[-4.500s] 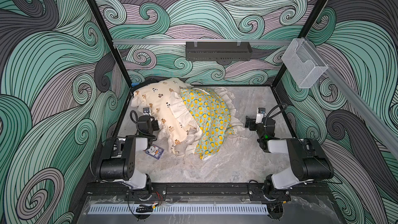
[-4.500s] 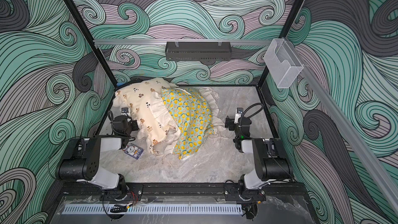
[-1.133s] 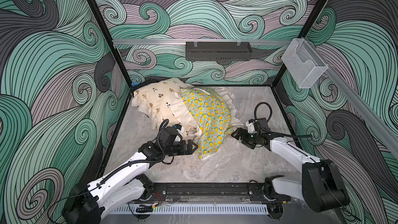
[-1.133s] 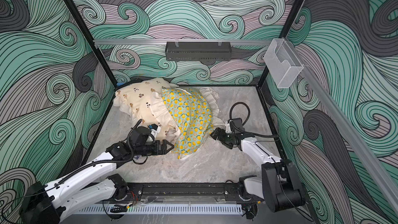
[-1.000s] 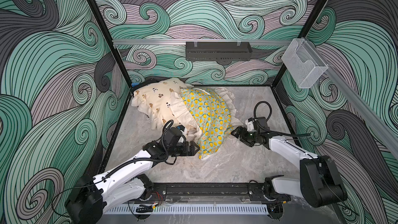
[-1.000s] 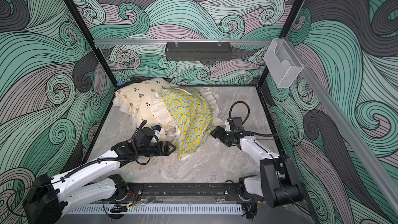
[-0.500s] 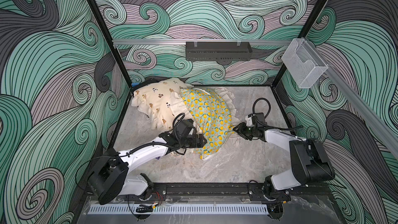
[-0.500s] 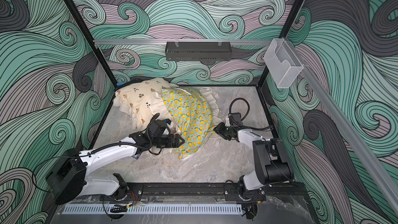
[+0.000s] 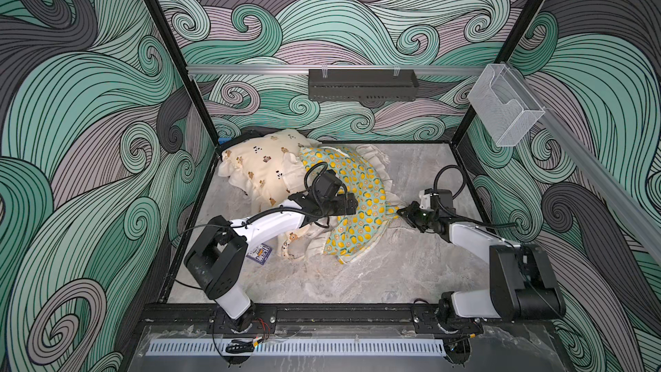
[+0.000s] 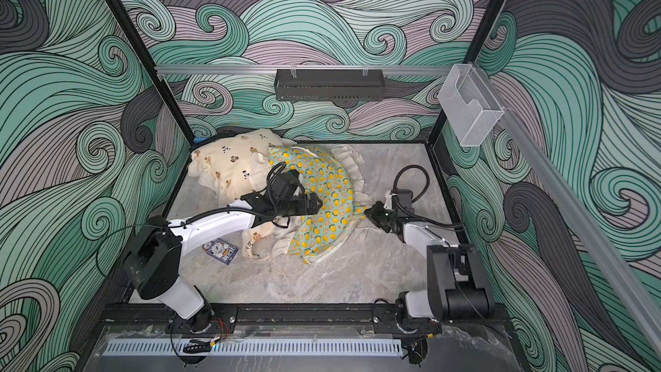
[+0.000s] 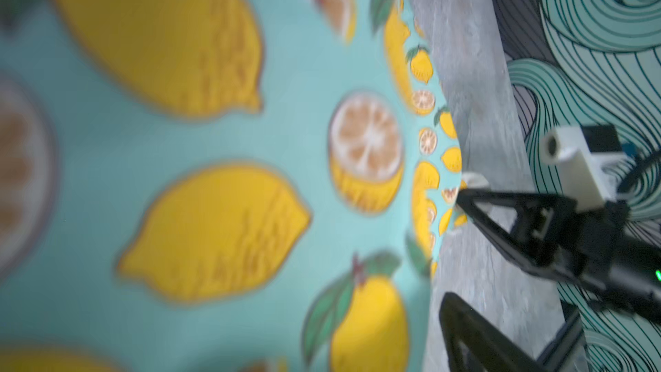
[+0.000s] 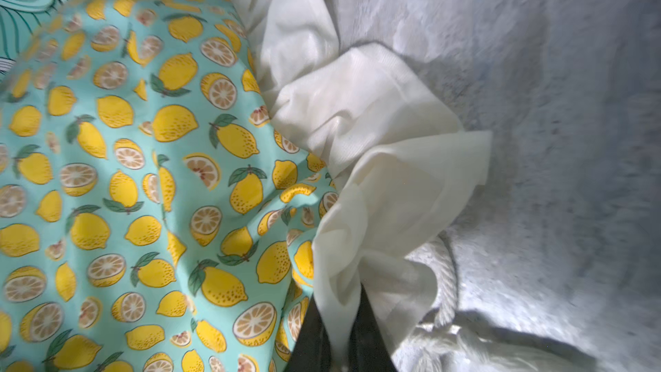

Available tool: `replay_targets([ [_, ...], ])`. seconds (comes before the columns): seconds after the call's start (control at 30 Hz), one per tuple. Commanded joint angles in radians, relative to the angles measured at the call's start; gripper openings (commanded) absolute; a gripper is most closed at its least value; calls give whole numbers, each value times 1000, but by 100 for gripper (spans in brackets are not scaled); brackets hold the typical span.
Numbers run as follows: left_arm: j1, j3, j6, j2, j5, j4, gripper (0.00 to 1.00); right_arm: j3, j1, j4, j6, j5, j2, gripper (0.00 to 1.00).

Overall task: Zip up pillowcases
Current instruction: Adjust the pillowcase at the center of the board.

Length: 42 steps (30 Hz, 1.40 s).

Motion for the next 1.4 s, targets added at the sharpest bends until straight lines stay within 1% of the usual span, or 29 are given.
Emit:
replay_targets([
  [0.0,9,123,69,72,-88,-46,97,-29,-39,6,2,-26,-89,0],
  [0.1,9,245,119,169,-115,-37,97,-13,-84,-93,-24,-51,-158,0],
  [0.17,12,337,146,243,-101,-39,97,-21,-104,-134,-24,-47,-238,0],
  [0.23,12,426,178,311,-65,-39,97,-32,-110,-171,-24,-31,-338,0],
  [0.33,11,567,184,404,-7,-59,97,-11,-117,-228,-29,-26,-462,0],
  [0.43,10,667,189,478,54,-55,97,38,-126,-338,-49,45,-547,0],
  [0.53,10,724,196,526,85,-92,97,46,-144,-373,-35,60,-583,0],
  [0.63,14,711,203,520,103,-134,97,55,-145,-421,-52,106,-606,0],
  [0.77,27,602,215,409,101,-180,98,55,-146,-495,-76,136,-597,0],
  [0.9,68,435,200,265,63,-240,99,57,-148,-561,-115,188,-601,3],
  [0.97,82,338,178,188,59,-268,99,63,-148,-607,-124,209,-576,2],
  [1.03,81,231,159,115,56,-250,99,62,-148,-634,-128,225,-554,0],
  [1.1,71,107,144,39,74,-195,98,57,-148,-646,-127,228,-555,0],
  [1.2,36,-72,186,-62,81,-103,96,54,-148,-647,-129,203,-584,0],
  [1.27,14,-144,245,-114,88,-66,91,54,-148,-651,-132,214,-592,0],
  [1.37,-25,-226,332,-162,36,-24,88,64,-149,-658,-139,192,-578,0],
])
